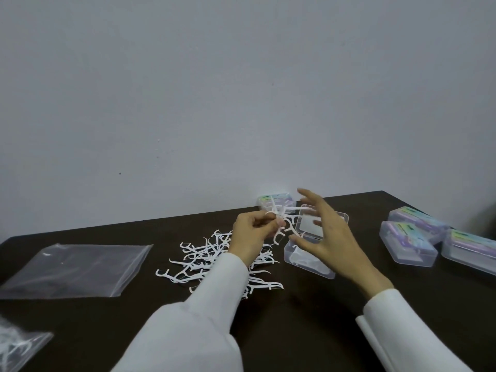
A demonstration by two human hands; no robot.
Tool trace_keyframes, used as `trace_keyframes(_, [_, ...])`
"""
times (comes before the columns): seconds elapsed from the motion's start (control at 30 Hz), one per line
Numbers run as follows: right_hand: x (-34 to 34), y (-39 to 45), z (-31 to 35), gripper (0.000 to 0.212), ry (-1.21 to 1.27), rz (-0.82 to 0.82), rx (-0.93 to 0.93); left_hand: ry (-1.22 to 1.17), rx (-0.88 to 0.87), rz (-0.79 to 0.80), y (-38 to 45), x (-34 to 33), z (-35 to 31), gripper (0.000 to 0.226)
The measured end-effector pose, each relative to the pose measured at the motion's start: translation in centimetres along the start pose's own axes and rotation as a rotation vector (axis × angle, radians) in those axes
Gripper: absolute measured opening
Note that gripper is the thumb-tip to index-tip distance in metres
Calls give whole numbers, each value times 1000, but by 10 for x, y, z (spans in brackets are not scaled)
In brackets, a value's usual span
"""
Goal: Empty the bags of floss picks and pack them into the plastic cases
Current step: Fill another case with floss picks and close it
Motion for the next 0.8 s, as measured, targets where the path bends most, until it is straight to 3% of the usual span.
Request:
trace_keyframes(0.07, [-4, -1, 3, 69, -18, 41, 4, 3, 20, 44, -1, -2, -1, 17])
trace_keyframes(0.2, [-2, 0, 4, 49, 158, -44, -8, 2, 64, 108, -3, -3, -3, 15])
trace_keyframes(0.6, [-9, -2, 3, 48, 275, -34, -73, -134, 171, 124, -7, -5, -4, 20])
trace_keyframes(0.8, [-4, -2, 5, 28, 337, -92, -80, -154, 205, 121, -10, -9, -5, 22])
Point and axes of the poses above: each hand's wrist, its own y-axis towards the middle knuckle, its own x-axis out of the back of the hand, z = x × y, the point moved 2 cm from there along y, towards the middle knuckle, and after that the axes turned 6 degrees about z, right-handed, at the moved point
